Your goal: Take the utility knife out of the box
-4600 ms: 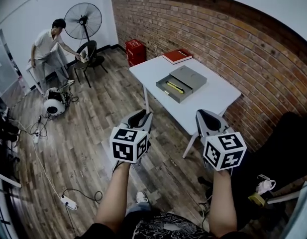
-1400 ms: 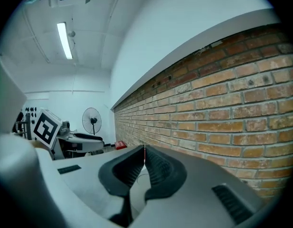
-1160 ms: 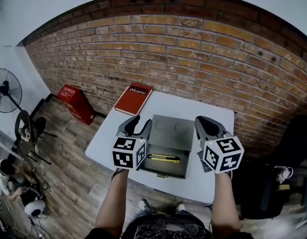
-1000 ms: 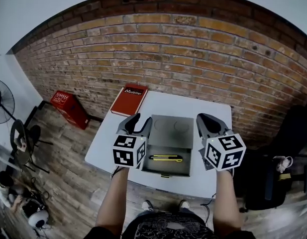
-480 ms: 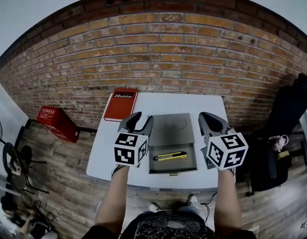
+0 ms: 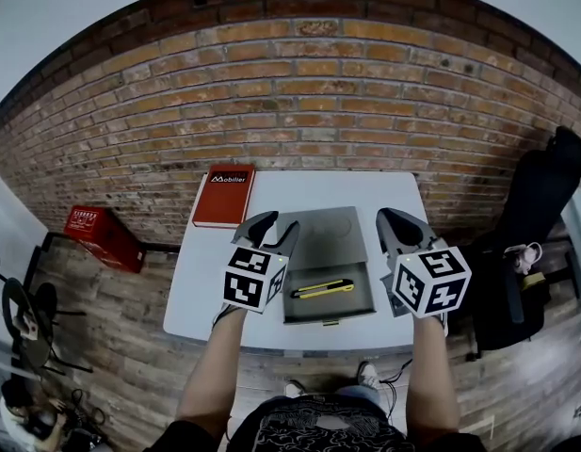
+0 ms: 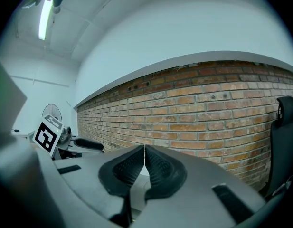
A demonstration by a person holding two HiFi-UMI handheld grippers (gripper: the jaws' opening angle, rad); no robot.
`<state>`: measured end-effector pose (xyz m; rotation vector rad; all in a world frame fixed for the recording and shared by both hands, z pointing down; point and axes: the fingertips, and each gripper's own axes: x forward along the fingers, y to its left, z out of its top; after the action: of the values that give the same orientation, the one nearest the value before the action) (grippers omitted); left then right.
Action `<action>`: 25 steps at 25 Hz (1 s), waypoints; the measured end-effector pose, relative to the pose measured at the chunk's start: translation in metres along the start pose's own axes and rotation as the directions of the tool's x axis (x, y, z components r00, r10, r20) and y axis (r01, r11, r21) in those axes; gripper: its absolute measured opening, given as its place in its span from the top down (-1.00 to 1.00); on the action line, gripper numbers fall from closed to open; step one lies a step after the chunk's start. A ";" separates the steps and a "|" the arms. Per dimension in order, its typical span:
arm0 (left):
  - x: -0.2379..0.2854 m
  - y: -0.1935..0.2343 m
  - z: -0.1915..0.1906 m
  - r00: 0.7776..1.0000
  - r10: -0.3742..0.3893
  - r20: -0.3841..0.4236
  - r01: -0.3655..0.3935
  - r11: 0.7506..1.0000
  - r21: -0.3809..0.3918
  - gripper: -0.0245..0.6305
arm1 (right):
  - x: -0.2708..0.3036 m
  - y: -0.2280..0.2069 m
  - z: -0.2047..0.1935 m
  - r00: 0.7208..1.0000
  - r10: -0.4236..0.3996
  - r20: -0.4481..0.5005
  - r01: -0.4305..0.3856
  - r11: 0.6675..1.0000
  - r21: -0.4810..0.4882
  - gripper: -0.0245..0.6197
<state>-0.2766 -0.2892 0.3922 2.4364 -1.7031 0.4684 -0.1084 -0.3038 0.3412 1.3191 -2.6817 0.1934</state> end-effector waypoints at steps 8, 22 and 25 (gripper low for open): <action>0.020 -0.029 -0.031 0.990 -0.111 -0.087 0.114 0.993 0.031 0.35 | -0.003 -0.003 -0.008 1.000 -0.018 -0.010 0.018 1.000 0.009 0.86; 0.049 -0.093 -0.097 0.886 -0.369 -0.282 0.386 0.922 0.007 0.33 | -0.017 -0.007 -0.028 0.999 -0.030 -0.040 0.032 0.999 0.042 0.86; 0.051 -0.105 -0.114 0.857 -0.392 -0.334 0.426 0.904 0.031 0.33 | -0.023 -0.009 -0.033 0.998 -0.038 -0.048 0.041 0.998 0.049 0.86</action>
<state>-0.1831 -0.2657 0.5236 2.5207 -1.0163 0.8513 -0.0851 -0.2853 0.3700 1.3632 -2.6262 0.2853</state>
